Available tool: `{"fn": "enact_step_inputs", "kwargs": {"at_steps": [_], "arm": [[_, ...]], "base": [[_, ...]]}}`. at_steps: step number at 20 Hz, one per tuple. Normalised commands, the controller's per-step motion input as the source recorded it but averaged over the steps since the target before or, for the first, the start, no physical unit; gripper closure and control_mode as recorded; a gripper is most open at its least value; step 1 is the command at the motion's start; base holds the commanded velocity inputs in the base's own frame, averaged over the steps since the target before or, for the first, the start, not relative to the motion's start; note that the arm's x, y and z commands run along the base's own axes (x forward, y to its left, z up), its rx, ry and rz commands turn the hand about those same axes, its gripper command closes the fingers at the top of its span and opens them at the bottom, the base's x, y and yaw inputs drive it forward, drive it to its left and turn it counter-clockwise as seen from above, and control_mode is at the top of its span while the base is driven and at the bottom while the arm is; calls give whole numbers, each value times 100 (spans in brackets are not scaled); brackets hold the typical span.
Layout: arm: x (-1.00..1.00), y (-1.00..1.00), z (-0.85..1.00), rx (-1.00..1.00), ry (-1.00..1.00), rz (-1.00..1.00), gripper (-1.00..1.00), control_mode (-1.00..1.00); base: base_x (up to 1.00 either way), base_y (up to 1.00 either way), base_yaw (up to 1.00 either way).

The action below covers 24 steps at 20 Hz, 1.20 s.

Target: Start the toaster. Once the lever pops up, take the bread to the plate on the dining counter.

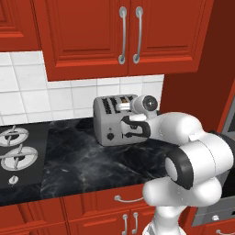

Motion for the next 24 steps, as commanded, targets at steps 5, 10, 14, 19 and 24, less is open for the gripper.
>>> {"fn": "enact_step_inputs", "kwargs": {"at_steps": [5,10,14,19,24], "arm": [[0,0,0,0,0,0,-100,-100],[0,0,0,0,0,0,-100,-100],[0,0,0,0,0,0,-100,-100],[0,0,0,0,0,0,-100,-100],[0,0,0,0,0,0,-100,-100]], "base": [[0,0,0],[0,0,0],[0,0,0],[0,0,0],[0,0,0]]}}
